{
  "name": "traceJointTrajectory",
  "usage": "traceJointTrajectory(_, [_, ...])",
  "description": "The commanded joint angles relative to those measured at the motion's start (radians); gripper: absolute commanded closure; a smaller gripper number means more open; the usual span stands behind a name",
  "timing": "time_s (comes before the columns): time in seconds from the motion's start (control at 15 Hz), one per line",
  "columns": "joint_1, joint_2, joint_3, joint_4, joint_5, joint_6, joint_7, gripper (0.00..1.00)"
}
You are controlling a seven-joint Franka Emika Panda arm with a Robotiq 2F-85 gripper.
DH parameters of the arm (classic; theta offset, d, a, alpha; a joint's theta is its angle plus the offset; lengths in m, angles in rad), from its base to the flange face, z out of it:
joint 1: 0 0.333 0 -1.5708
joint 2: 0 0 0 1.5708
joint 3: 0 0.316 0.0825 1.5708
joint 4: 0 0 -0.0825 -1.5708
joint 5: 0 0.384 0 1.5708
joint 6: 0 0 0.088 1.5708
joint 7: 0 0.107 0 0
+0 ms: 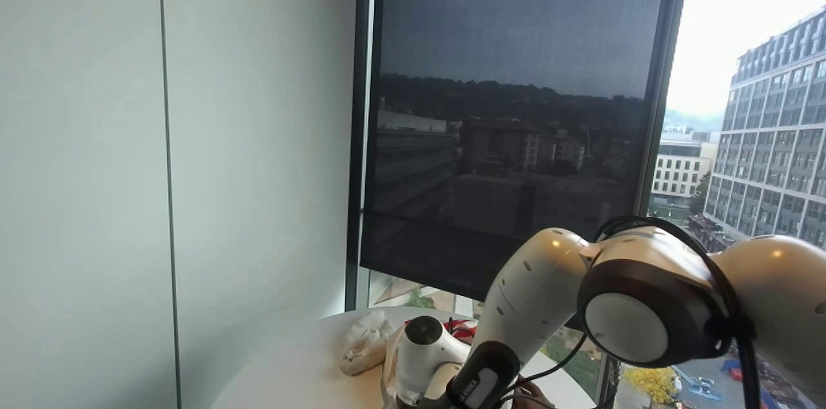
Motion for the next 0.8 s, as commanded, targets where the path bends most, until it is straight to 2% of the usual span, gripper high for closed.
traceJointTrajectory(0.0, [0.029, 0.004, -0.030, 0.008, 0.000, 0.019, 0.012, 0.80])
traceJointTrajectory(0.13, [0.037, -0.002, -0.040, 0.001, 0.002, 0.025, 0.018, 0.84])
traceJointTrajectory(0.27, [0.015, -0.010, -0.017, 0.000, 0.020, 0.010, 0.006, 0.88])
traceJointTrajectory(0.33, [-0.006, -0.015, 0.004, 0.002, 0.038, -0.010, 0.003, 0.83])
traceJointTrajectory(0.4, [-0.057, -0.027, 0.061, 0.000, 0.070, -0.033, -0.029, 0.82])
traceJointTrajectory(0.47, [-0.133, -0.042, 0.148, -0.001, 0.119, -0.065, -0.080, 0.82])
traceJointTrajectory(0.73, [-0.369, -0.074, 0.382, 0.008, 0.255, -0.171, -0.269, 0.81])
